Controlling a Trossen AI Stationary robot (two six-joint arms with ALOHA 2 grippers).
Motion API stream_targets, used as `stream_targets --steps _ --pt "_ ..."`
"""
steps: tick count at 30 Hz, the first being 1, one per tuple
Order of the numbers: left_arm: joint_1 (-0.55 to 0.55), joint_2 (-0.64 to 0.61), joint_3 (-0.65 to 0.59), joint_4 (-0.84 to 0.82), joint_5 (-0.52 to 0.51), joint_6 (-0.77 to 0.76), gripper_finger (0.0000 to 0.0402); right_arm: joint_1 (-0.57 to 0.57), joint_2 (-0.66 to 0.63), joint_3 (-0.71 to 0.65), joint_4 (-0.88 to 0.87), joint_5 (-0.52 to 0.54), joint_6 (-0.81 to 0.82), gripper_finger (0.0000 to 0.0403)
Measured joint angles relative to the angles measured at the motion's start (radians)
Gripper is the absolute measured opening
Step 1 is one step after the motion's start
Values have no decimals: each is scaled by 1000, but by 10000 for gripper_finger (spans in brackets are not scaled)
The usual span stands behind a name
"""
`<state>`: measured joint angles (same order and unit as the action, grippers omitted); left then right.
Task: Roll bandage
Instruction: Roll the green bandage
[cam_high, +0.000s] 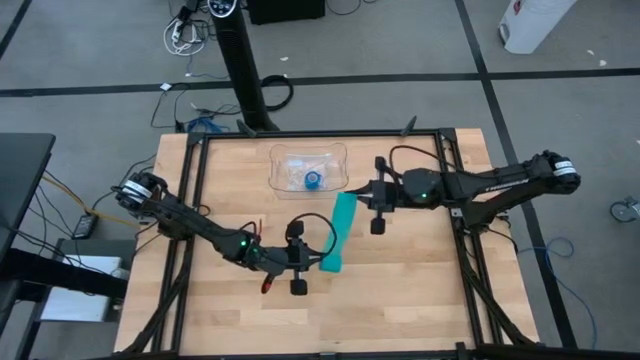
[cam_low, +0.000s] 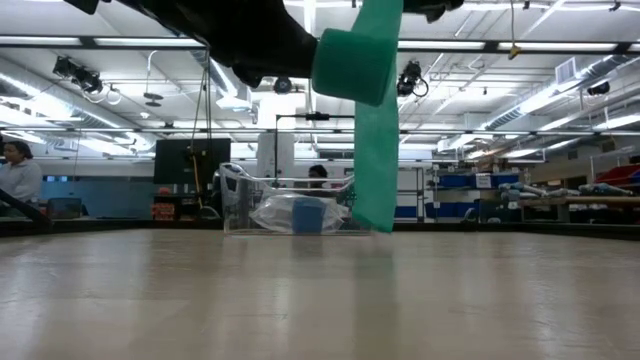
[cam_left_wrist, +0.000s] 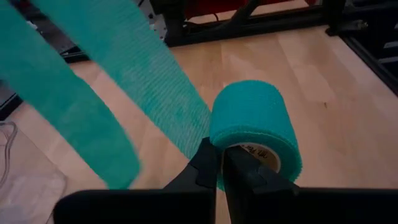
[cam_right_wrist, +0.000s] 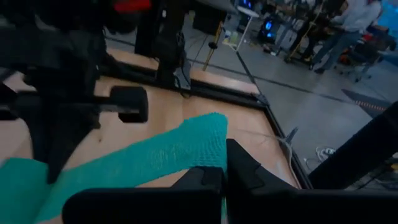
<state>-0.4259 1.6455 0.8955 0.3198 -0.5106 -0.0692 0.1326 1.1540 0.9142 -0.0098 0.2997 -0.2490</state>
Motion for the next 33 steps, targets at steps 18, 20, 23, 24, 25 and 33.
stream_targets --steps 18,20,23,24,25,33 --pt "52 0 0 -16 33 -206 16 325 -10 0 143 129 -127 0" --pt "63 0 0 -7 65 -233 16 352 3 0 153 141 -126 0" --pt "72 0 0 19 107 -260 16 394 28 -1 135 194 -125 0" --pt "72 -4 0 19 109 -269 16 406 39 -1 137 215 -128 0" --pt "72 -7 0 17 110 -278 16 417 48 -1 136 229 -135 0" --pt "85 -8 0 -43 116 -341 16 440 89 -1 171 238 -172 0"
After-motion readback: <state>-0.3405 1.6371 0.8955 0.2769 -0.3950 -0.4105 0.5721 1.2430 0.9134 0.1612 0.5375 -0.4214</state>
